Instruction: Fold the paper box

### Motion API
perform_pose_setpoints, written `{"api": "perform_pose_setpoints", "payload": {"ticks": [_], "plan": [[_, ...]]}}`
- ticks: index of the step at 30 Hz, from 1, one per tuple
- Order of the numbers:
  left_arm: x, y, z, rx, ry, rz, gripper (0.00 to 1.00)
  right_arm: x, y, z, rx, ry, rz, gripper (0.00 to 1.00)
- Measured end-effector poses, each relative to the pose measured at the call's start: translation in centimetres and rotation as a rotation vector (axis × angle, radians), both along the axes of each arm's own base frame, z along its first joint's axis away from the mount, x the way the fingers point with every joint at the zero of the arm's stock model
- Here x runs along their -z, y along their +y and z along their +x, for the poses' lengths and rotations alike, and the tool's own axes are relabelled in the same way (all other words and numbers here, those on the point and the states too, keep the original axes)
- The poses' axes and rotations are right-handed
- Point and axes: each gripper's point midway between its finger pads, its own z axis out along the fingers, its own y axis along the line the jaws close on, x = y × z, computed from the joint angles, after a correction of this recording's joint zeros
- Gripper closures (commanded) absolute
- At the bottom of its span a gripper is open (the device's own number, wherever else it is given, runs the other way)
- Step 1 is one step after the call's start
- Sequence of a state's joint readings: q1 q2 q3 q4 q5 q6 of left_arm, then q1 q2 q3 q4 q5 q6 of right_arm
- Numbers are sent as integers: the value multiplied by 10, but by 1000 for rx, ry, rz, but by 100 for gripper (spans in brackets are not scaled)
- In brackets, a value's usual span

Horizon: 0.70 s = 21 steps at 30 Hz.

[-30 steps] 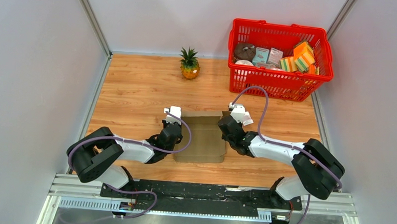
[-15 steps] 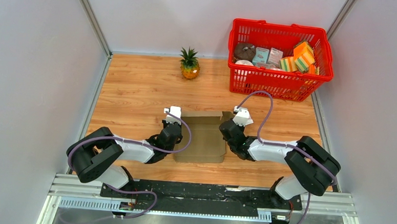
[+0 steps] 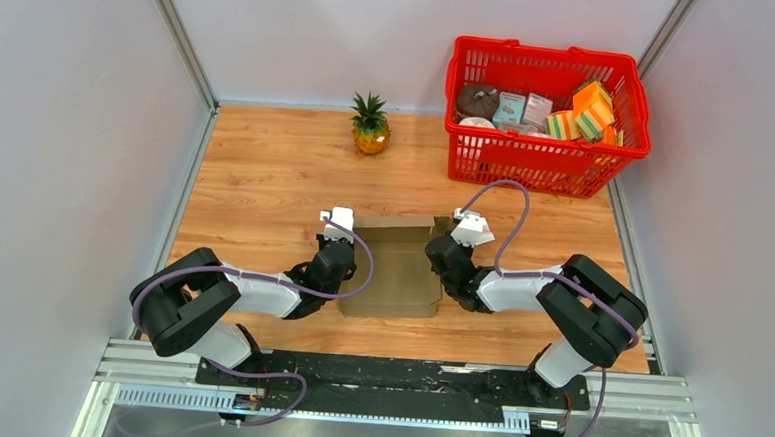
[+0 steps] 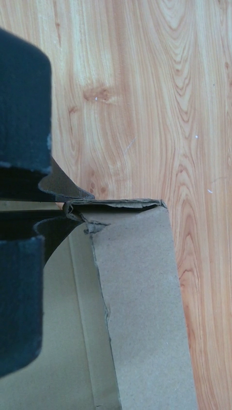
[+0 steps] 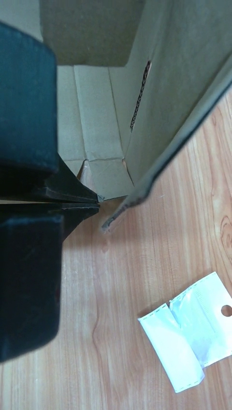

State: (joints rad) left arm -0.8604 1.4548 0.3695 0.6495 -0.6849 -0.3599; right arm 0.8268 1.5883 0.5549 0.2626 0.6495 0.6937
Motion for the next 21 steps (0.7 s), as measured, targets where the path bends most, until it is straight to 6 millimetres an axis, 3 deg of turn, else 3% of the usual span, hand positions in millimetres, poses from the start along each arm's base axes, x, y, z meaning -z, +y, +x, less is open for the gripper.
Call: {"api": "perform_pose_setpoints", "payload": {"ticks": [14,21], "plan": [[0,0,0,0,0,0,100,-27,27,9,-110,-84,89,100],[0,0,0,0,0,0,100,-20,43,7,-170,-65,131,100]]}}
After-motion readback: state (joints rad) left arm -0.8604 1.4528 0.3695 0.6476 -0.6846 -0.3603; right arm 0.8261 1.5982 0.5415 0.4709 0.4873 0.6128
